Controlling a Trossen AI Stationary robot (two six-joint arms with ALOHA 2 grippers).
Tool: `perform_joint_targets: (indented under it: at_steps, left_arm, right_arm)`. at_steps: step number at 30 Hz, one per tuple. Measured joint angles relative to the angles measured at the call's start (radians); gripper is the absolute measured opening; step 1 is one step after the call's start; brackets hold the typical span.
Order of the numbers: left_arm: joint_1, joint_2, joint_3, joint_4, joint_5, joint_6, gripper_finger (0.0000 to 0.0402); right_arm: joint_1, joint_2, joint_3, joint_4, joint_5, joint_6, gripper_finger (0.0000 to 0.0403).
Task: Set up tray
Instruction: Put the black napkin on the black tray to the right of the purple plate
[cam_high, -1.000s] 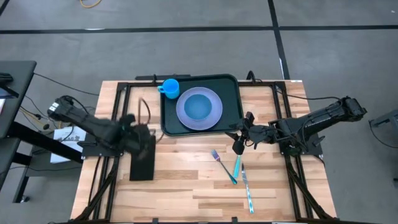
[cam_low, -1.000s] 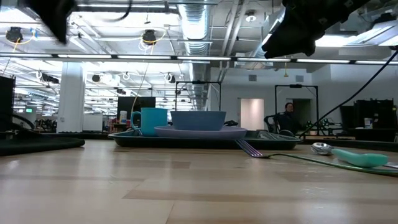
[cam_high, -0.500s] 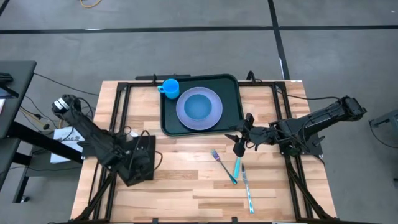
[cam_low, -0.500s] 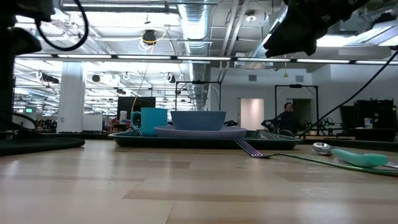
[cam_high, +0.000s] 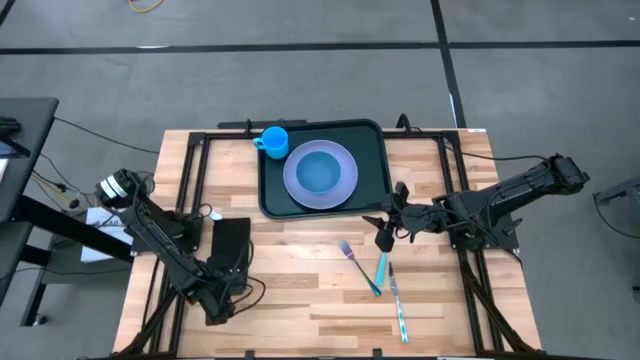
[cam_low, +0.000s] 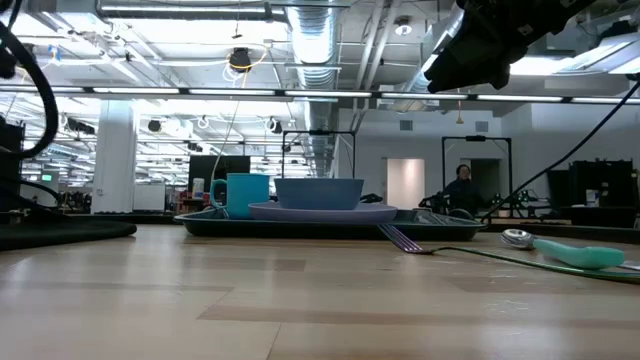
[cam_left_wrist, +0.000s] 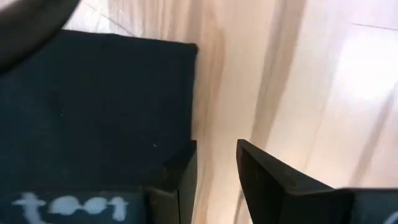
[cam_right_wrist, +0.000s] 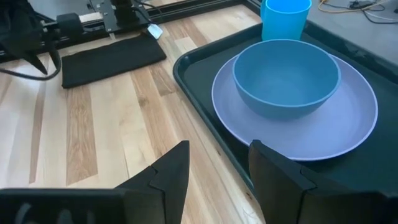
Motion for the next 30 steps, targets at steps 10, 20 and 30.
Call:
perform_joint_targets:
  at_steps: [10, 20, 30]
  left_arm:
    - [0.0, 0.041, 0.0, -0.077, 0.005, 0.0, 0.01]
    - [0.001, 0.042, 0.006, -0.088, -0.028, -0.004, 0.01]
    - [0.001, 0.122, -0.003, -0.055, -0.012, 0.069, 0.01]
  right_arm:
    - [0.0, 0.0, 0.0, 0.0, 0.0, 0.001, 0.0154]
    - [0.0, 0.0, 0.0, 0.001, 0.0, 0.001, 0.0154]
    - [0.0, 0.0, -0.003, 0.005, 0.0, 0.001, 0.0154]
